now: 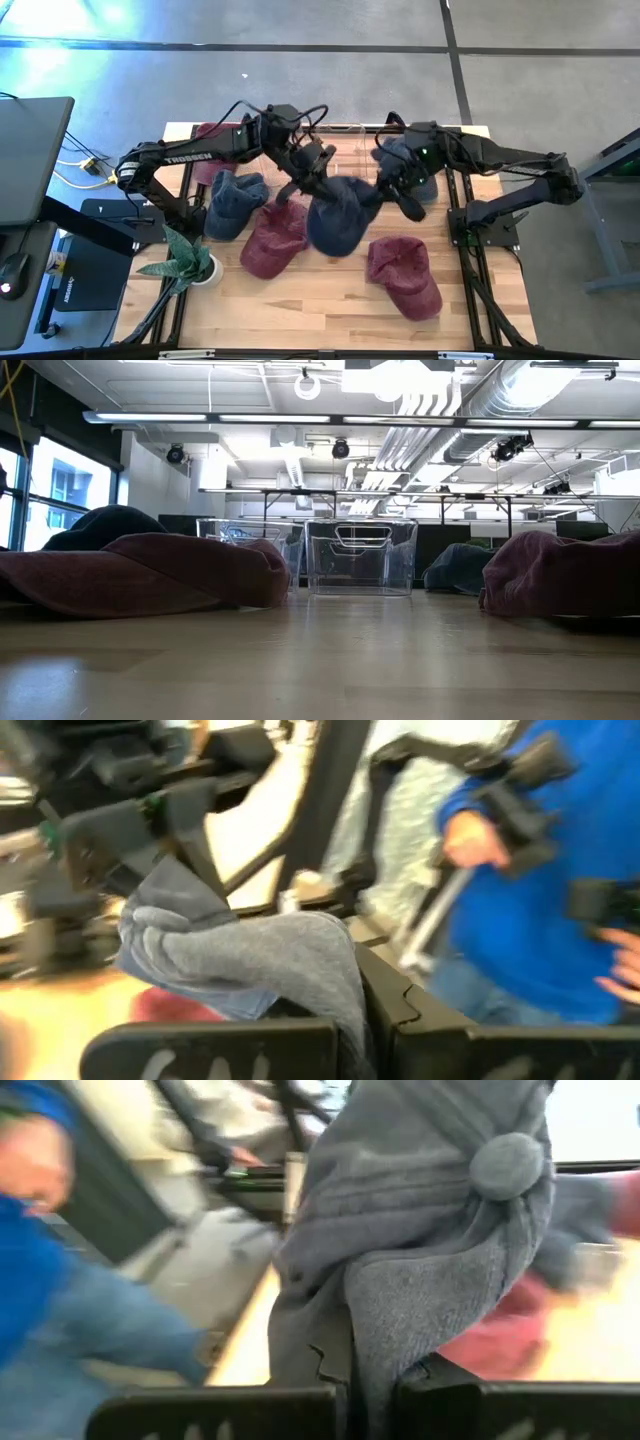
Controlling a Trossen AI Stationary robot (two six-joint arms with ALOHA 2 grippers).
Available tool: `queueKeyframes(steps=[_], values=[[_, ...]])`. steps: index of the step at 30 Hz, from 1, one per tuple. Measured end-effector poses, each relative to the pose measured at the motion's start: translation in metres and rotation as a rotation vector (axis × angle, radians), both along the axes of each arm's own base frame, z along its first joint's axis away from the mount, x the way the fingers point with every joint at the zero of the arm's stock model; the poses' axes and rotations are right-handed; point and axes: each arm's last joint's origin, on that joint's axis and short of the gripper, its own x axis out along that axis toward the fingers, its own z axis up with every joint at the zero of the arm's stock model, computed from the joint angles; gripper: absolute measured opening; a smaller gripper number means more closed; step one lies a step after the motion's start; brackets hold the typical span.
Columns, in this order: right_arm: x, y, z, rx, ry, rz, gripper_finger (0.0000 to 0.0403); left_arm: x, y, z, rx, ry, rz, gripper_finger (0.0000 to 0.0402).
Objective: Pick & Place hat
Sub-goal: Put the bottom blue cap into the right bin
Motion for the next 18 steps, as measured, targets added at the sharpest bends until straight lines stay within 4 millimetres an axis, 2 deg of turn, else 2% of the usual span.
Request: queueKeyframes(steps=[7, 11, 18], values=[[-0.008, -0.045, -0.005, -0.225, 0.005, -0.188, 0.0004, -0.004, 0.041, -0.020, 0.177, 0.051, 0.168, 0.0001], [-0.009, -0.069, -0.009, -0.341, 0.000, -0.223, 0.0004, -0.012, 0.063, -0.021, 0.304, 0.005, 0.210, 0.0001], [0.002, -0.103, -0.029, -0.417, 0.066, -0.248, 0.0007, -0.015, 0.098, -0.035, 0.543, 0.007, 0.326, 0.0001]])
